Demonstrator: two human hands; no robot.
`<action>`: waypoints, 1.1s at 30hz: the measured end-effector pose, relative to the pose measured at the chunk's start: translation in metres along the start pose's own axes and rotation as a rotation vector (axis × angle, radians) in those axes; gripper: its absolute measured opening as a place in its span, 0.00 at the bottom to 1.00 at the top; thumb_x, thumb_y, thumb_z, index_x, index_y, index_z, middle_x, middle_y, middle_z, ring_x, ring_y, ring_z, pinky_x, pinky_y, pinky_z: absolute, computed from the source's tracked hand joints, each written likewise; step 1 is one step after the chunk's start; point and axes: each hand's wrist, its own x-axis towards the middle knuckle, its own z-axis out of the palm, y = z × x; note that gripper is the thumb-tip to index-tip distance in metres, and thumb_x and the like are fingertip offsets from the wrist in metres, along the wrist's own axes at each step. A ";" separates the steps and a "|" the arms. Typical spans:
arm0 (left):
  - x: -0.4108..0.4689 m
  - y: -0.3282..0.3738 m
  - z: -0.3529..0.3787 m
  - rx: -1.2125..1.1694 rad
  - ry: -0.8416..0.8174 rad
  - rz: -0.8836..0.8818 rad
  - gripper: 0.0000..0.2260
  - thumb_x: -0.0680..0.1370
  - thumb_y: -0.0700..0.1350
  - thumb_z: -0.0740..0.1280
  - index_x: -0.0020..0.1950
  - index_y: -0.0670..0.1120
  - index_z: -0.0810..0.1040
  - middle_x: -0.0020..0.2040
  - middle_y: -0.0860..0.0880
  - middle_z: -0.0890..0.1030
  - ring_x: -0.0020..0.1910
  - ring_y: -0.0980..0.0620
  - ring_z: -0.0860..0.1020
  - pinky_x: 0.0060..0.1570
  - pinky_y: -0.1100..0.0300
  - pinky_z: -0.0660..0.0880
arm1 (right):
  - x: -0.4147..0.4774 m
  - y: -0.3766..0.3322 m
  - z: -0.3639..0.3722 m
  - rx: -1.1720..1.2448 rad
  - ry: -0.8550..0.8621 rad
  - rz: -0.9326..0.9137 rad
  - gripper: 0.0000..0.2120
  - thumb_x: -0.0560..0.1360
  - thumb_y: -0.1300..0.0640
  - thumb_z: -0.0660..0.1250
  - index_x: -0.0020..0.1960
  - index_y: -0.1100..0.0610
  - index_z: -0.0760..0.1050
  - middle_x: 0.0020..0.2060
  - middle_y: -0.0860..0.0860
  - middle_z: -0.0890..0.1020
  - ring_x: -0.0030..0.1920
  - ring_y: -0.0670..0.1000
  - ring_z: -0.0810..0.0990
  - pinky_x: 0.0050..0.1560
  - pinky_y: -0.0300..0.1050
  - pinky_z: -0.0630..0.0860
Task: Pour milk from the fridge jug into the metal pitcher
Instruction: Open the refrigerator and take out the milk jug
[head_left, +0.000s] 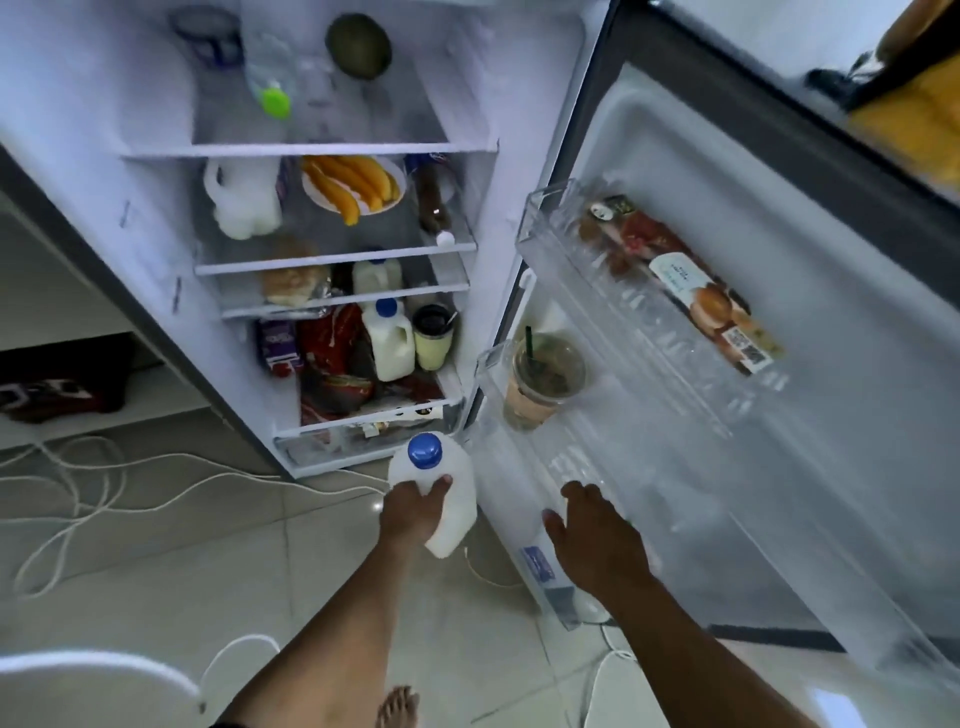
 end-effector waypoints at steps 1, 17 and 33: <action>-0.009 0.002 -0.012 0.021 0.026 0.002 0.24 0.77 0.60 0.66 0.53 0.39 0.83 0.51 0.41 0.85 0.52 0.40 0.81 0.54 0.54 0.75 | -0.004 -0.006 -0.005 0.001 -0.002 -0.023 0.19 0.81 0.44 0.52 0.64 0.54 0.67 0.60 0.53 0.74 0.60 0.54 0.75 0.56 0.49 0.72; -0.256 0.165 -0.123 0.192 0.397 0.547 0.22 0.79 0.57 0.65 0.51 0.36 0.81 0.49 0.37 0.82 0.50 0.40 0.80 0.44 0.55 0.70 | -0.126 -0.013 -0.191 0.171 0.583 -0.368 0.13 0.80 0.52 0.52 0.46 0.57 0.71 0.46 0.57 0.81 0.39 0.59 0.76 0.37 0.48 0.70; -0.402 0.246 -0.027 0.387 0.622 0.784 0.26 0.81 0.61 0.58 0.57 0.37 0.77 0.47 0.45 0.78 0.43 0.50 0.70 0.38 0.60 0.62 | -0.201 0.126 -0.233 0.004 0.565 0.019 0.37 0.77 0.47 0.59 0.78 0.55 0.43 0.77 0.62 0.45 0.76 0.64 0.41 0.72 0.61 0.47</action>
